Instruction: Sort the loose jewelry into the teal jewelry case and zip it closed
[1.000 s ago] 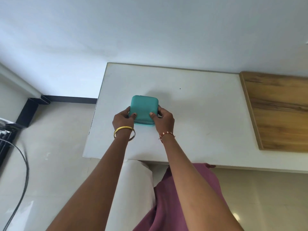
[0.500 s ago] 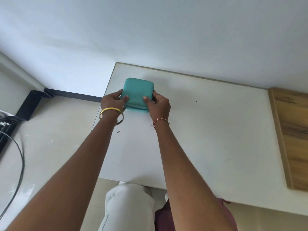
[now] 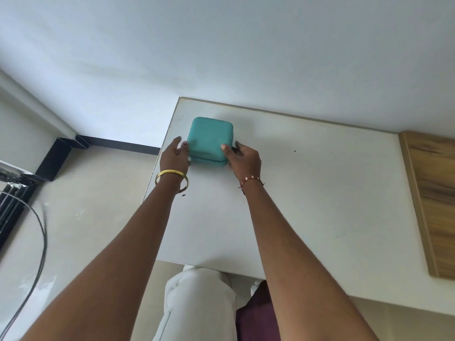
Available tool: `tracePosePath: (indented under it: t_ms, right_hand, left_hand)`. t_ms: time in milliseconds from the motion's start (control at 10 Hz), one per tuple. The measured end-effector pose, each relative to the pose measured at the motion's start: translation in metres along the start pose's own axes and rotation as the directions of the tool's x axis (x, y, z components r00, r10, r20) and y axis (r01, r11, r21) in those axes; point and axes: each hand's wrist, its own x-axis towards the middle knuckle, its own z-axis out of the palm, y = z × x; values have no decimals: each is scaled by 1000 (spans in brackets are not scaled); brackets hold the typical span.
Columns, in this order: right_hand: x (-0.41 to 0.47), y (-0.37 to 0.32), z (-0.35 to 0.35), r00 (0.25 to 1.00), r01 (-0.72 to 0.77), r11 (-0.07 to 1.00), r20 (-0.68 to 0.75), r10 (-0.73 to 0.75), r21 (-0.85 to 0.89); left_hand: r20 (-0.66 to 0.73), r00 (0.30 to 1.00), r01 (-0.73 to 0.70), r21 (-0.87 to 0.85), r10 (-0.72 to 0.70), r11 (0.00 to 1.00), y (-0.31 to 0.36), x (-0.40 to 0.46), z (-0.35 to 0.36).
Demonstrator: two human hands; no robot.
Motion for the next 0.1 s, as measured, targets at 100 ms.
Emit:
tracePosePath:
  t_ms: [100]
  right_hand:
    - [-22, 8, -12, 998, -49, 994, -45, 45, -98]
  left_hand:
    - [-91, 996, 12, 78, -5, 997, -13, -19, -6]
